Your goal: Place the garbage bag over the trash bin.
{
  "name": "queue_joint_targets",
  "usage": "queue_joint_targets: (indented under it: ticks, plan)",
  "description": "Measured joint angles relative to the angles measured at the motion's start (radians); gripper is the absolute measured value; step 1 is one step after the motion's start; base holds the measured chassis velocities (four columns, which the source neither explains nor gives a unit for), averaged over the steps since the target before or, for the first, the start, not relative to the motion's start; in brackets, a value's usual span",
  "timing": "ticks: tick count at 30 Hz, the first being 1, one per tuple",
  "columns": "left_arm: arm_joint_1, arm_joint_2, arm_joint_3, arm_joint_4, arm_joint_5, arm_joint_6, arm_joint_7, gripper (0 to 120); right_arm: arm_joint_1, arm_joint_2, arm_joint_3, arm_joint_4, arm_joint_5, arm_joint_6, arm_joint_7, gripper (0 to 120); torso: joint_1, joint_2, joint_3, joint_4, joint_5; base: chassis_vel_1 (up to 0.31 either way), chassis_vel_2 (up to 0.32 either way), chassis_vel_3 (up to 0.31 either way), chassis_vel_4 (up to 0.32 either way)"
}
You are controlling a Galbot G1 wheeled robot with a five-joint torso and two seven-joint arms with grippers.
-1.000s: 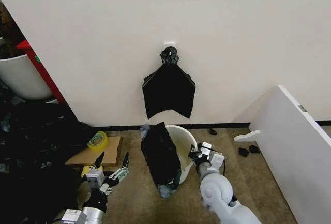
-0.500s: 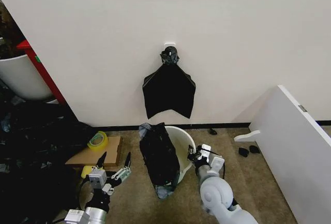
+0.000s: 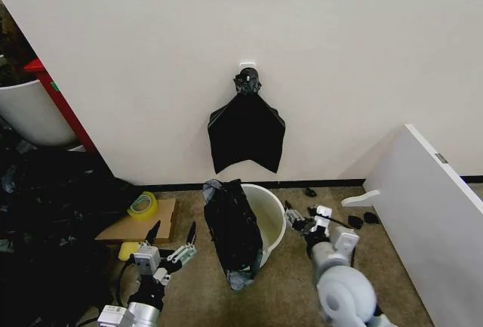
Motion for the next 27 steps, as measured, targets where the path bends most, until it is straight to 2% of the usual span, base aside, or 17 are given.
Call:
queue_joint_targets:
  ticks: [2, 6, 14, 18, 20, 22, 25, 27]
  plan:
    - [-0.005, 0.0, 0.016, 0.003, 0.006, 0.01, -0.003, 99, -0.001, -0.033, -0.036, 0.029, -0.03, -0.027, -0.109, 98, 0.0, 0.0, 0.0, 0.0001, 0.0002, 0.0, 0.0, 0.0, 0.0]
    - [-0.009, -0.003, 0.04, 0.014, 0.009, 0.027, -0.011, 99, 0.051, -0.059, -0.11, -0.013, -0.068, -0.103, -0.21, 100, 0.0, 0.0, 0.0, 0.0002, 0.0004, 0.0, 0.0, 0.0, 0.0]
    - [-0.011, -0.016, 0.067, 0.03, 0.01, 0.044, -0.02, 99, 0.17, -0.05, -0.177, -0.134, -0.063, -0.163, -0.22, 100, 0.0, 0.0, 0.0, 0.0003, 0.0002, 0.0, 0.0, 0.0, 0.0]
    - [-0.026, -0.018, 0.093, 0.038, 0.013, 0.059, -0.025, 99, 0.21, -0.046, -0.196, -0.176, -0.059, -0.163, -0.215, 85, 0.0, 0.0, 0.0, 0.0001, 0.0001, 0.0, 0.0, 0.0, 0.0]
    - [-0.032, -0.018, 0.1, 0.041, 0.014, 0.063, -0.028, 99, 0.215, -0.045, -0.2, -0.178, -0.058, -0.163, -0.215, 82, 0.0, 0.0, 0.0, 0.0, 0.0001, 0.0, 0.0, 0.0, 0.0]
    - [-0.048, -0.017, 0.116, 0.045, 0.015, 0.077, -0.035, 99, 0.229, -0.039, -0.212, -0.185, -0.058, -0.164, -0.212, 70, 0.0, 0.0, 0.0, 0.0, 0.0001, 0.0, 0.0, 0.0, 0.0]
    - [-0.056, -0.013, 0.123, 0.045, 0.013, 0.086, -0.036, 99, 0.234, -0.037, -0.218, -0.19, -0.059, -0.166, -0.209, 64, 0.0, 0.0, 0.0, 0.0002, 0.0001, 0.0, 0.0, 0.0, 0.0]
    - [-0.074, 0.0, 0.129, 0.045, -0.021, 0.119, -0.032, 99, 0.235, -0.035, -0.221, -0.197, -0.061, -0.166, -0.201, 52, 0.0, 0.0, 0.0, 0.0, 0.0002, 0.0, 0.0, 0.0, 0.0]
